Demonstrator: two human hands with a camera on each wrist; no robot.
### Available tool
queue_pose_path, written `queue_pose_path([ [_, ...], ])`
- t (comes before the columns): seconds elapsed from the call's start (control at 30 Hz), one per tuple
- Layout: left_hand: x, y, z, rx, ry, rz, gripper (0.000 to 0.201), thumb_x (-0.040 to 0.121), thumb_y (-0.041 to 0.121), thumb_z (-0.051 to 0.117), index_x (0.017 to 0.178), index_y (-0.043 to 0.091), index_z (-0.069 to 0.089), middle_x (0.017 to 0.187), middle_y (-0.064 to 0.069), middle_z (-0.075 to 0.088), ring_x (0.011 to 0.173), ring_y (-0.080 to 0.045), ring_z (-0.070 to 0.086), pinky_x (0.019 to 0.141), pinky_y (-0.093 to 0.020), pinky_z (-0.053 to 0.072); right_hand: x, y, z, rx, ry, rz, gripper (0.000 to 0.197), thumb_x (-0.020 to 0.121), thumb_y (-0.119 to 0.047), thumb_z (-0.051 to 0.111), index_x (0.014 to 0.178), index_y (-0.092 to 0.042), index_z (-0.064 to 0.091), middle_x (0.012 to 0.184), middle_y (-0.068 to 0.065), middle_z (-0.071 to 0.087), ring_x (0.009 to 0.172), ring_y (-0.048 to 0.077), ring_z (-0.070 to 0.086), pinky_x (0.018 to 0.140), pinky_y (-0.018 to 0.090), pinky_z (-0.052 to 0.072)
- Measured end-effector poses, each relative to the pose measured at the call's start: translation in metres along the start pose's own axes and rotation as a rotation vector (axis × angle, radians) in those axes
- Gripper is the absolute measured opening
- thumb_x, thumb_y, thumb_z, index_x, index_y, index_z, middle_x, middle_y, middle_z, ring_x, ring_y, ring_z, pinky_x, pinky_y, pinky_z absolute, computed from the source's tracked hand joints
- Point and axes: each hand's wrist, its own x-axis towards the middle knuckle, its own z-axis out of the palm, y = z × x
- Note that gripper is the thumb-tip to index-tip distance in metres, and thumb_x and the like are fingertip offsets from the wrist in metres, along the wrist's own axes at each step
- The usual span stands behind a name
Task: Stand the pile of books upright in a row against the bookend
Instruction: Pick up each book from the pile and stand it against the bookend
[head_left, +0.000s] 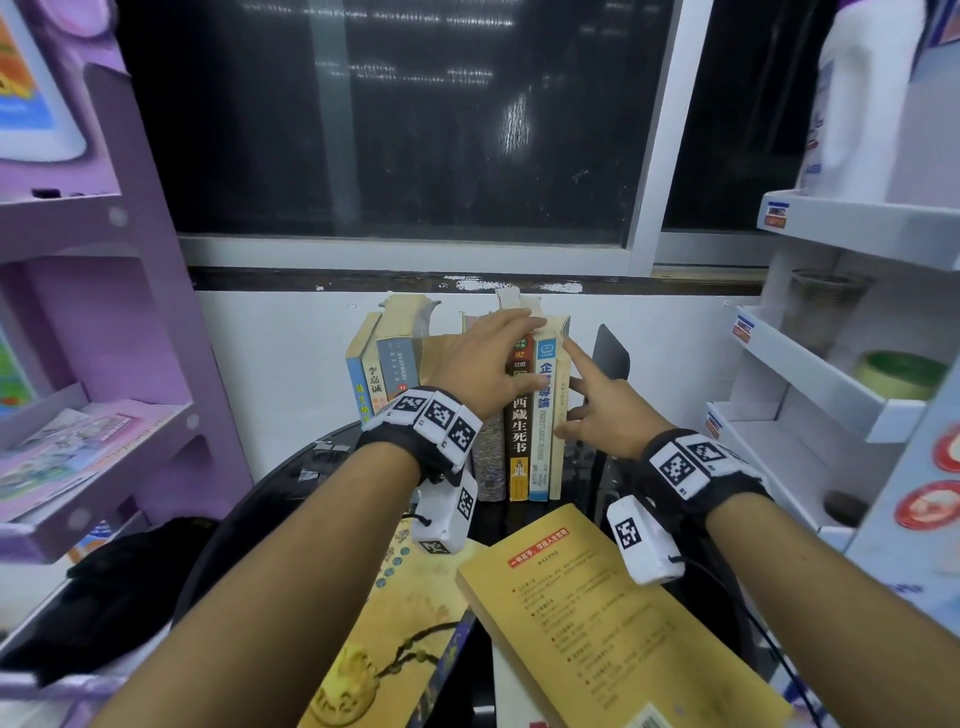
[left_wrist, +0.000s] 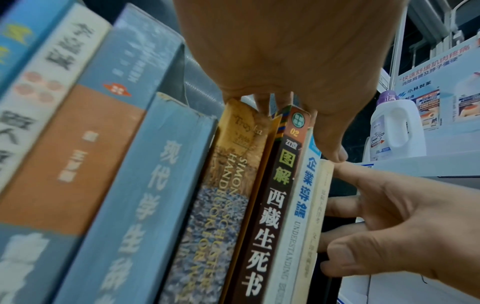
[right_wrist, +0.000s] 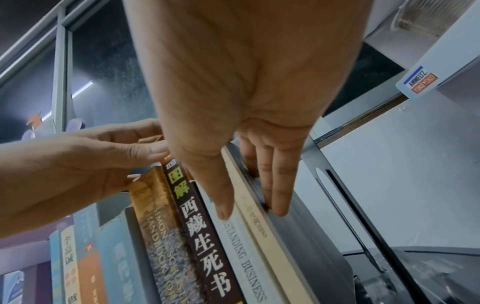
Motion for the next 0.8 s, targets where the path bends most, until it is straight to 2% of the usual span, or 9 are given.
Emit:
queue_pose_path([
  [0.13,-0.018,0.002,-0.003,0.005,0.002,0.006,0.076,0.085,0.043,0.066,0.148,0.027,0.029,0.158,0.003,0.025,0.143,-0.018,0.026,0.116,-0.045,0.024,-0.013,-0.008,0.0,-0.019,-0.001,-0.001,0.105,0.083,-0.006,0.071,0.147,-0.048,-0.001,0.138,0.0,0.055,0.098,0.015,0.069,0.084,0.041,0.058],
  [0.27,-0.036,0.004,-0.005,-0.009,-0.004,0.002,0.075,0.086,0.042,0.065,0.149,0.026,0.028,0.16,0.003,0.019,0.145,-0.018,0.02,0.119,-0.042,0.019,-0.032,-0.017,-0.001,-0.032,-0.01,0.022,0.101,0.084,-0.005,0.069,0.15,-0.042,0.001,0.144,0.0,0.048,0.11,0.017,0.064,0.082,0.029,0.056],
  [0.33,-0.044,0.005,-0.005,-0.037,-0.019,-0.006,0.074,0.086,0.041,0.066,0.149,0.027,0.029,0.16,0.004,0.017,0.145,-0.018,0.019,0.118,-0.043,0.02,-0.039,-0.023,-0.001,-0.052,-0.005,0.048,0.099,0.085,-0.007,0.069,0.151,-0.038,0.002,0.146,0.0,0.046,0.117,0.02,0.06,0.087,0.032,0.053],
  [0.43,-0.059,0.006,-0.007,-0.067,-0.037,-0.018,0.073,0.086,0.04,0.066,0.148,0.026,0.03,0.159,0.004,0.019,0.145,-0.018,0.022,0.117,-0.045,0.024,-0.052,-0.032,-0.001,-0.073,-0.006,0.079,0.096,0.086,-0.007,0.069,0.152,-0.033,0.005,0.148,0.001,0.044,0.116,0.022,0.061,0.09,0.035,0.052],
  [0.53,-0.074,0.007,-0.007,-0.07,-0.053,-0.036,0.072,0.088,0.04,0.065,0.149,0.024,0.03,0.159,0.003,0.02,0.145,-0.017,0.021,0.117,-0.043,0.024,-0.063,-0.036,0.002,-0.091,-0.013,0.103,0.092,0.086,-0.008,0.068,0.152,-0.031,0.009,0.151,0.003,0.039,0.122,0.024,0.056,0.094,0.036,0.049],
  [0.67,-0.093,0.007,-0.004,-0.084,-0.109,-0.062,0.071,0.088,0.041,0.064,0.149,0.024,0.03,0.158,0.002,0.022,0.144,-0.018,0.024,0.116,-0.042,0.025,-0.071,-0.04,0.009,-0.145,-0.028,0.125,0.09,0.084,-0.015,0.072,0.151,-0.03,0.015,0.153,0.005,0.036,0.126,0.025,0.053,0.1,0.04,0.047],
  [0.8,-0.113,0.008,0.001,-0.109,-0.161,-0.102,0.07,0.09,0.04,0.062,0.149,0.023,0.028,0.157,0.0,0.026,0.143,-0.02,0.026,0.116,-0.04,0.026,-0.082,-0.037,0.017,-0.224,-0.058,0.154,0.083,0.083,-0.023,0.073,0.149,-0.028,0.024,0.151,0.005,0.039,0.12,0.024,0.056,0.099,0.038,0.048],
])
